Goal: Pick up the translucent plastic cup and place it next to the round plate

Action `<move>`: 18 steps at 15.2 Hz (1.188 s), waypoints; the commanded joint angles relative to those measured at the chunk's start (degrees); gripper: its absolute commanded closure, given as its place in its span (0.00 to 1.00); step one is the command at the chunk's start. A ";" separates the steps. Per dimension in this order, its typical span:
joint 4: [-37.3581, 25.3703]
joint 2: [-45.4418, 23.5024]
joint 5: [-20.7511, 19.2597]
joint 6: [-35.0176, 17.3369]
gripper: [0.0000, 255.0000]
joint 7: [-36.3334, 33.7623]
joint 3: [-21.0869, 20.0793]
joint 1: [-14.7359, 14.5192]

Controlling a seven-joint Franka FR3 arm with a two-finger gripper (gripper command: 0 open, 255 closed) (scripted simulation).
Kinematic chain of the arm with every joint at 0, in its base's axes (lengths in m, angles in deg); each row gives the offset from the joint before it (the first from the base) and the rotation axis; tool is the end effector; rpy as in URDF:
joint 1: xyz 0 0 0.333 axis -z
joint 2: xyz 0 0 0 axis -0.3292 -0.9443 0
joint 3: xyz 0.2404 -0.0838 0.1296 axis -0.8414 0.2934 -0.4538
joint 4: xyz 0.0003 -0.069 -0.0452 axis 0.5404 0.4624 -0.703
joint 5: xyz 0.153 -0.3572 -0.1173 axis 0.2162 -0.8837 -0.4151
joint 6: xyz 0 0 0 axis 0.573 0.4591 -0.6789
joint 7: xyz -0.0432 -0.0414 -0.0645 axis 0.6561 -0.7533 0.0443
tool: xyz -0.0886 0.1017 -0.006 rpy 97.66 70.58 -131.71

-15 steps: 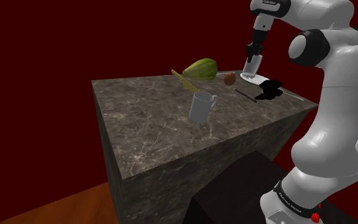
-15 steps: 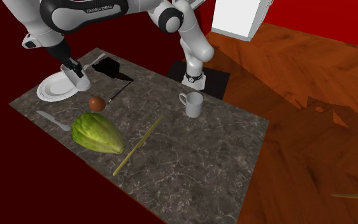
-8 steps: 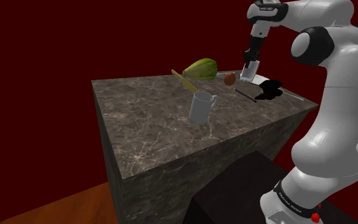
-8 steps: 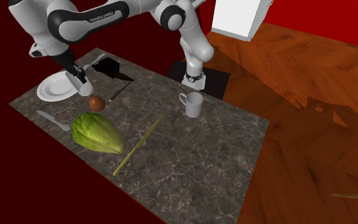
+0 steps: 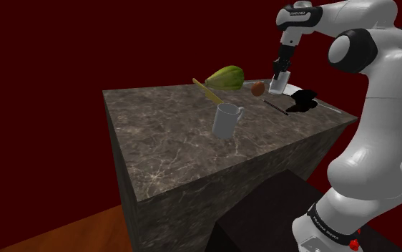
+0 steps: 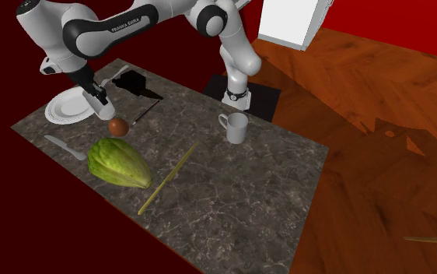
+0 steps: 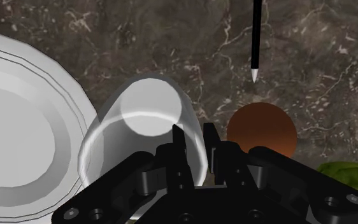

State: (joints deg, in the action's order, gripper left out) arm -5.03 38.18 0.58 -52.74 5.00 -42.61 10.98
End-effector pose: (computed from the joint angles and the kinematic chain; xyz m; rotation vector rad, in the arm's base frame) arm 0.5356 -0.4103 0.4654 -3.1009 0.2862 0.1113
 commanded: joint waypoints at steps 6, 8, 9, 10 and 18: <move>-0.03 0.00 0.00 0.00 0.00 0.00 0.00 0.00; -3.11 -0.74 0.10 2.33 0.00 0.01 0.00 0.18; -6.55 -1.70 0.24 4.82 0.00 0.02 -0.01 0.39; -10.43 -2.91 0.41 7.48 0.00 0.03 -0.02 0.66; -13.91 -4.11 0.58 9.76 0.00 0.03 -0.06 0.94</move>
State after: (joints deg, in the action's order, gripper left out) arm -18.90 34.08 1.16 -43.00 5.03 -42.67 11.92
